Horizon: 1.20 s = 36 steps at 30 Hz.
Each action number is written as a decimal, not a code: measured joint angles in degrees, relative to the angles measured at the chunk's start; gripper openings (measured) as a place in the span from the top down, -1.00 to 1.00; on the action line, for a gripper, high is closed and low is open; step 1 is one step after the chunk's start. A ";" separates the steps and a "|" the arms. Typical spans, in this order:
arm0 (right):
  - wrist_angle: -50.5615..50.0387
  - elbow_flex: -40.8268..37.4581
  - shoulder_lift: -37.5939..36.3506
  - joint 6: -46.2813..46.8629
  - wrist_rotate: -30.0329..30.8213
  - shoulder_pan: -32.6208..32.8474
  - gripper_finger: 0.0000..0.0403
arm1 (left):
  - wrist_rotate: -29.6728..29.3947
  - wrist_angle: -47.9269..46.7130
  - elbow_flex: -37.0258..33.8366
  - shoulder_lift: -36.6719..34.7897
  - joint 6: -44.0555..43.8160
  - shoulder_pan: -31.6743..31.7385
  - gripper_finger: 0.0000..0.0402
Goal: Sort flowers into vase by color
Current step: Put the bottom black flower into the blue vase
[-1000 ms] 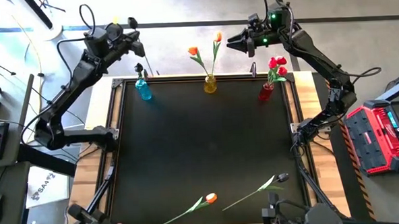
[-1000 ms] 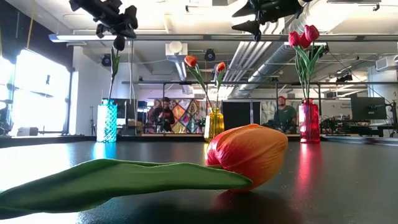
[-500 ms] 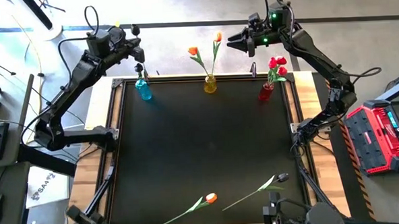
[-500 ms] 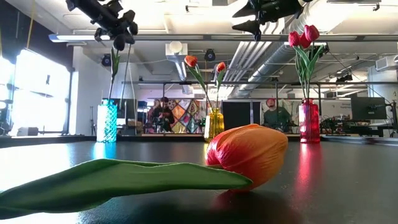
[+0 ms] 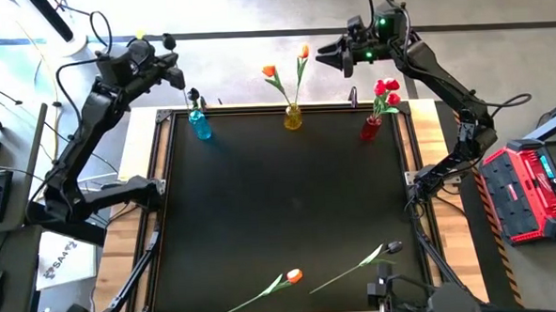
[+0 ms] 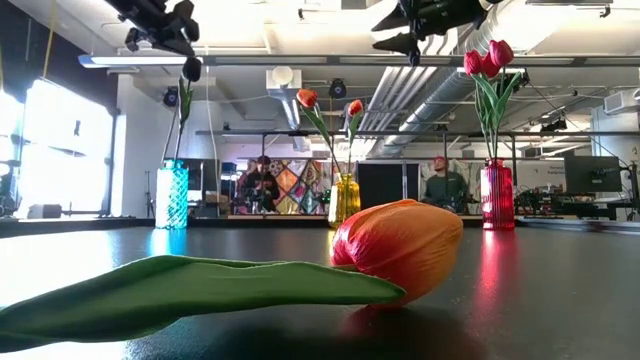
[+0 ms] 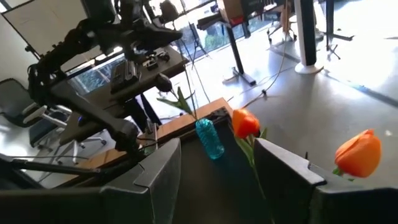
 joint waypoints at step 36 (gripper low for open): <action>3.95 0.00 0.00 1.53 0.00 0.00 0.06 | 3.61 -0.56 -7.26 -0.75 -1.40 -0.96 0.55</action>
